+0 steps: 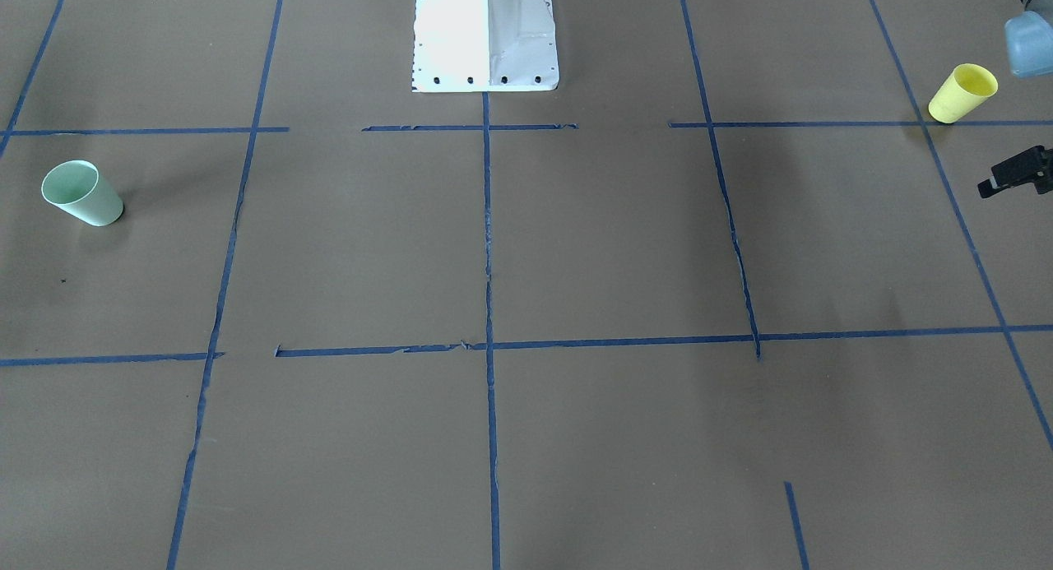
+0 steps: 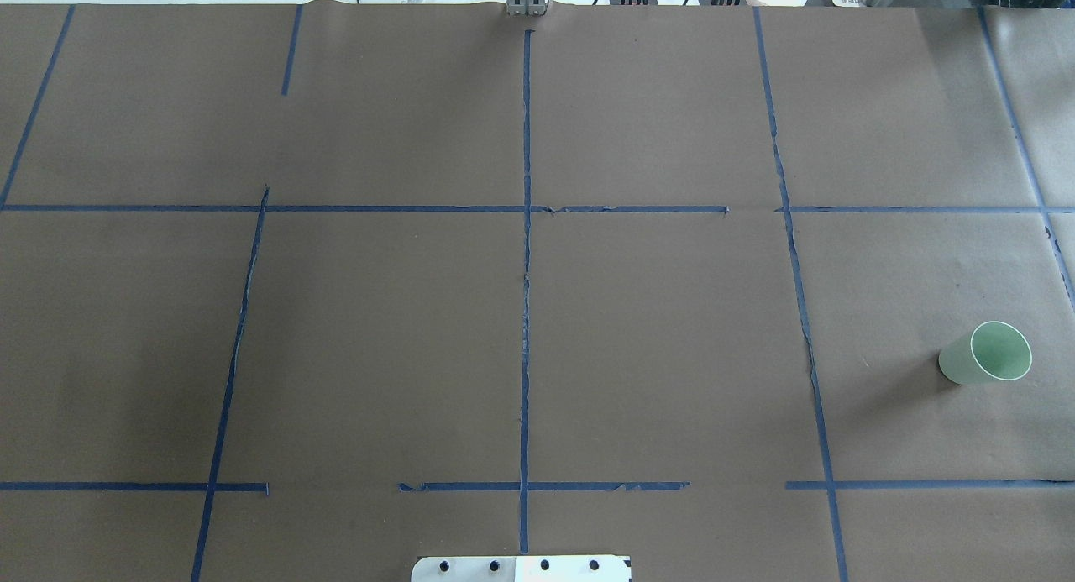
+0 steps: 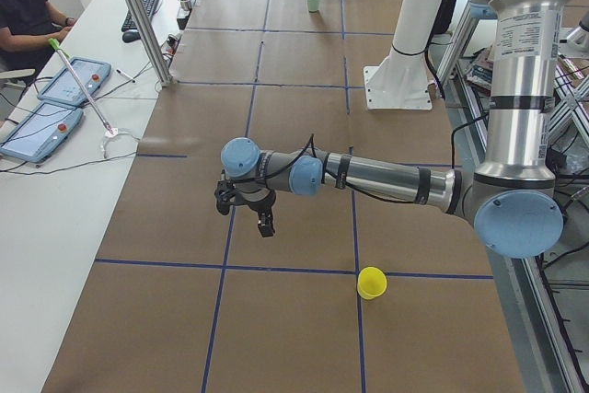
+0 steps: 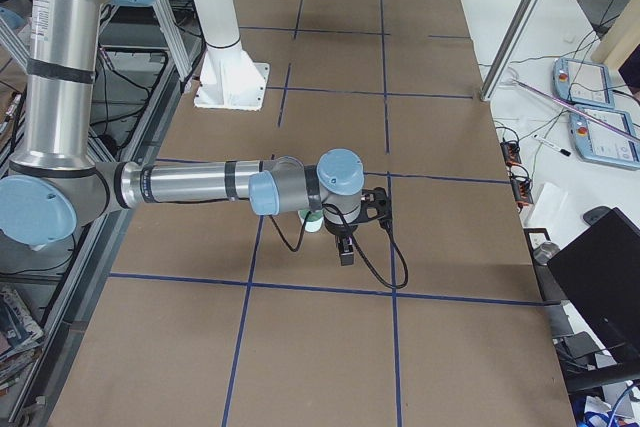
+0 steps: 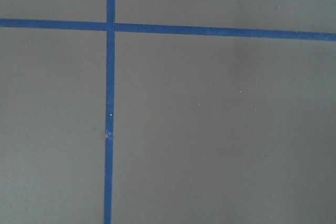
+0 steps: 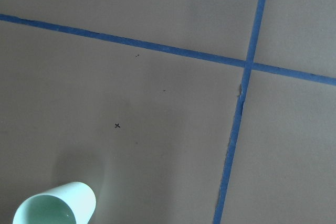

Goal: Transfer and stack yellow cup on green cup

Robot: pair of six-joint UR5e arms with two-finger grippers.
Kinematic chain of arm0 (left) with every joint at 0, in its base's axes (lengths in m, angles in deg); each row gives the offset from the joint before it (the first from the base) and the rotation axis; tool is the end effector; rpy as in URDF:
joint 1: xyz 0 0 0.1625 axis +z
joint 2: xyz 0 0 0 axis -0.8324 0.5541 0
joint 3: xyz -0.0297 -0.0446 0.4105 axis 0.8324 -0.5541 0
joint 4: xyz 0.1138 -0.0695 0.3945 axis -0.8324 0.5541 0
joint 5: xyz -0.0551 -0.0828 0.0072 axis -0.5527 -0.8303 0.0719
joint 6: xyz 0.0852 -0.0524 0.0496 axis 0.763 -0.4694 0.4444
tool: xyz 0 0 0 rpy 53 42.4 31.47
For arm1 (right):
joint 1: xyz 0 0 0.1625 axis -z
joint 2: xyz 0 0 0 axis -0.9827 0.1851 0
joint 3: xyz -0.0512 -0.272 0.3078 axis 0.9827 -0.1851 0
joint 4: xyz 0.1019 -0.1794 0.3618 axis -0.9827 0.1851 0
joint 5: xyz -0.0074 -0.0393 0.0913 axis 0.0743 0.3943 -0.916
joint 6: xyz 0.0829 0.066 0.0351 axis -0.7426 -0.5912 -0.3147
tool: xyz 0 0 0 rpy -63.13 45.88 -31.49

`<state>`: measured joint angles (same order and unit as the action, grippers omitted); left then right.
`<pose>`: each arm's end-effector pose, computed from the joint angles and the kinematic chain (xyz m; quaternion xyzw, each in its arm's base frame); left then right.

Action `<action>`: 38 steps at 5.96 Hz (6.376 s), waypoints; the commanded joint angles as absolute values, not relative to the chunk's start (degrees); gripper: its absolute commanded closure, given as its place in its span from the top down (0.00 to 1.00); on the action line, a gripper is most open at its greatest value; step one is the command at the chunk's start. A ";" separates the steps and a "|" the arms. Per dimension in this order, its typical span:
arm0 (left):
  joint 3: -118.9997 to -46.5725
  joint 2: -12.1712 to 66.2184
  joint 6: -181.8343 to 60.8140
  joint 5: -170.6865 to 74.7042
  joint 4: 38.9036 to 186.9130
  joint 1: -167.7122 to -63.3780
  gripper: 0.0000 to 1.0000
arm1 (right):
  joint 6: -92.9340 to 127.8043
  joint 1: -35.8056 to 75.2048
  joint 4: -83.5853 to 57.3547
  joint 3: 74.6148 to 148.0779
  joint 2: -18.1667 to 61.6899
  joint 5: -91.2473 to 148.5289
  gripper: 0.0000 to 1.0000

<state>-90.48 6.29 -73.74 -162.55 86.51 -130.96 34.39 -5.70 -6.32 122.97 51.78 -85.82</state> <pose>0.0796 -0.4881 0.5886 -0.0891 0.3850 -0.0754 0.9155 0.0133 -0.4378 0.5927 0.0732 -0.4038 -0.0822 0.9082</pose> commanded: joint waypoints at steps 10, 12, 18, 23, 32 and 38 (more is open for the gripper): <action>-97.45 2.60 -195.73 -120.23 48.80 -90.21 1.00 | 33.85 0.74 -7.16 123.29 53.38 -90.54 1.00; -92.92 1.63 -205.26 -121.98 48.31 -87.30 1.00 | 33.85 2.07 -7.16 123.64 53.12 -91.76 1.00; -79.82 -1.18 -208.55 -125.16 57.07 -81.40 1.00 | 33.85 2.69 -7.16 124.52 53.20 -94.06 1.00; -84.24 -7.25 -202.43 -122.80 58.77 -80.96 0.00 | 31.83 2.87 -7.16 127.50 53.47 -95.37 1.00; -88.94 17.94 -132.05 -78.07 92.51 -96.51 0.03 | 25.69 9.34 -7.24 124.61 42.25 -87.17 1.00; -87.62 30.45 -95.48 -90.97 130.73 -87.77 0.08 | -15.57 29.47 -7.24 124.52 18.61 -80.98 1.00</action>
